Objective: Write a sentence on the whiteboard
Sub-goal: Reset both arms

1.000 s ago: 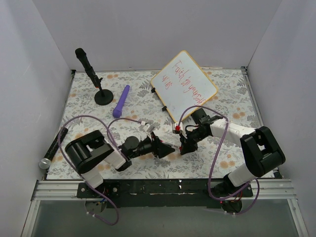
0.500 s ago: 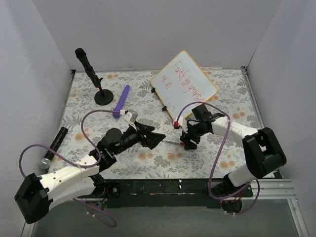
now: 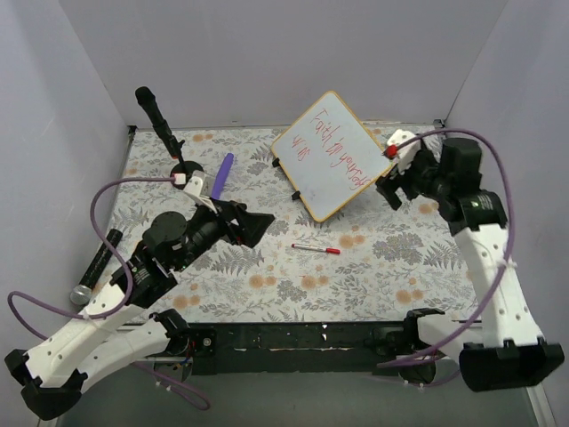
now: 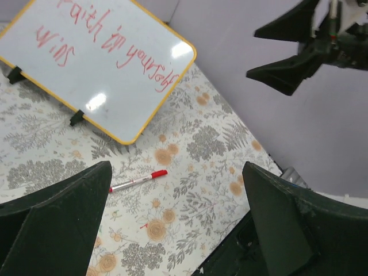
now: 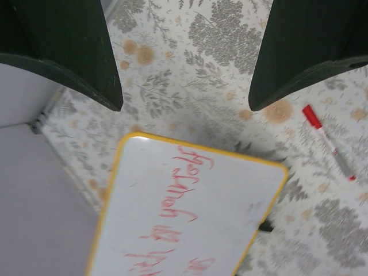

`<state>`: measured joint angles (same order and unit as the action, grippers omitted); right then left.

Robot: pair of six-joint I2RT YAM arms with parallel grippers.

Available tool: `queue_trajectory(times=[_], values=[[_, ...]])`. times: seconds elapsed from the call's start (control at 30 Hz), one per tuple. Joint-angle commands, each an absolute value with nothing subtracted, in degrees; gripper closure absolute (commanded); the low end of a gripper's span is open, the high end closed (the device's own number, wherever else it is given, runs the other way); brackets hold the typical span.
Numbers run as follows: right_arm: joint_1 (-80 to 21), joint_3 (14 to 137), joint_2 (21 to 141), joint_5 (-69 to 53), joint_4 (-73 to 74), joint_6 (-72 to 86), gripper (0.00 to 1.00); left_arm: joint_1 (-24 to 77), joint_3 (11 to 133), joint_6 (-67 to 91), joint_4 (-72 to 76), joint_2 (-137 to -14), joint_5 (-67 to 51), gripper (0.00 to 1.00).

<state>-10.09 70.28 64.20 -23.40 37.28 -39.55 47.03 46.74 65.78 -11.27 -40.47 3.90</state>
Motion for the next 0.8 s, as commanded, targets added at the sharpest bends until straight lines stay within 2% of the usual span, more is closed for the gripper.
queue_trajectory(times=[0.0, 0.23, 0.77], values=[[-5.1, 73.0, 52.2, -17.9, 30.7, -25.5, 0.02, 46.8, 55.3, 63.1, -21.4, -39.7, 8.5, 0.02], [-4.9, 72.9, 46.7, -7.8, 27.4, -10.7, 0.02, 46.8, 58.1, 61.7, -23.3, -39.8, 10.6, 0.02], [-4.7, 64.3, 44.5, -3.2, 23.6, -6.5, 0.02, 46.8, 53.7, 63.2, -24.3, -34.9, 12.7, 0.02]])
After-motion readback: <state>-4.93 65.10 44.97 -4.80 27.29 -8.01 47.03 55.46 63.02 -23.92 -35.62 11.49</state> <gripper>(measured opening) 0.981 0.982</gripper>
